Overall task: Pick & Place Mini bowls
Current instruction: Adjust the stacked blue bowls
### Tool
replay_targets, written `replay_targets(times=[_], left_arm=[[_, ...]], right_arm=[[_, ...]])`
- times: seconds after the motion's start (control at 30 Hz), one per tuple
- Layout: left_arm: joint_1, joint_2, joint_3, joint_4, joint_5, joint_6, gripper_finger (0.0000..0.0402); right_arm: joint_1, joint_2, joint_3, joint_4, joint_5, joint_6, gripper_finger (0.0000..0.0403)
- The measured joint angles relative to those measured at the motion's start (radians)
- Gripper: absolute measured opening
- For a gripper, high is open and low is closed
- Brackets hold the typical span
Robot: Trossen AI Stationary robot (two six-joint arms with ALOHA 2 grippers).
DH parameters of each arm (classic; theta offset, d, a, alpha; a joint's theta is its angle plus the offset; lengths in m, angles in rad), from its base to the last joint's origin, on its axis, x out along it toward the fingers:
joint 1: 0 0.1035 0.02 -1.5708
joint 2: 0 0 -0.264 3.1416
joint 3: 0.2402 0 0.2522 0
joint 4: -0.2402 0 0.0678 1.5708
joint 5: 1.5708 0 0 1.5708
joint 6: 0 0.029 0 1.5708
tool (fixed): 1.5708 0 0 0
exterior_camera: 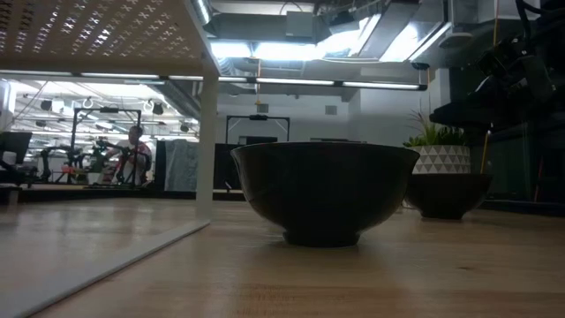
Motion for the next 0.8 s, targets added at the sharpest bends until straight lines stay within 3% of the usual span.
replay_targets(times=[0.17, 0.47, 0.63, 0.8], left_arm=[[0.048, -0.003, 0.0, -0.023, -0.015, 0.009, 0.0057], [0.205, -0.02, -0.006, 0.025, 0.083, -0.007, 0.0016], [0.26, -0.069, -0.14, 0.102, 0.171, -0.044, 0.0003], [0.226, -0.191, -0.312, 0.198, 0.192, -0.091, 0.0001]], right_arm=[[0.0, 0.0, 0.0, 0.0, 0.0, 0.0, 0.0104], [0.0, 0.0, 0.0, 0.0, 0.0, 0.0, 0.0104], [0.0, 0.0, 0.0, 0.0, 0.0, 0.0, 0.0104], [0.0, 0.0, 0.0, 0.0, 0.0, 0.0, 0.0104]])
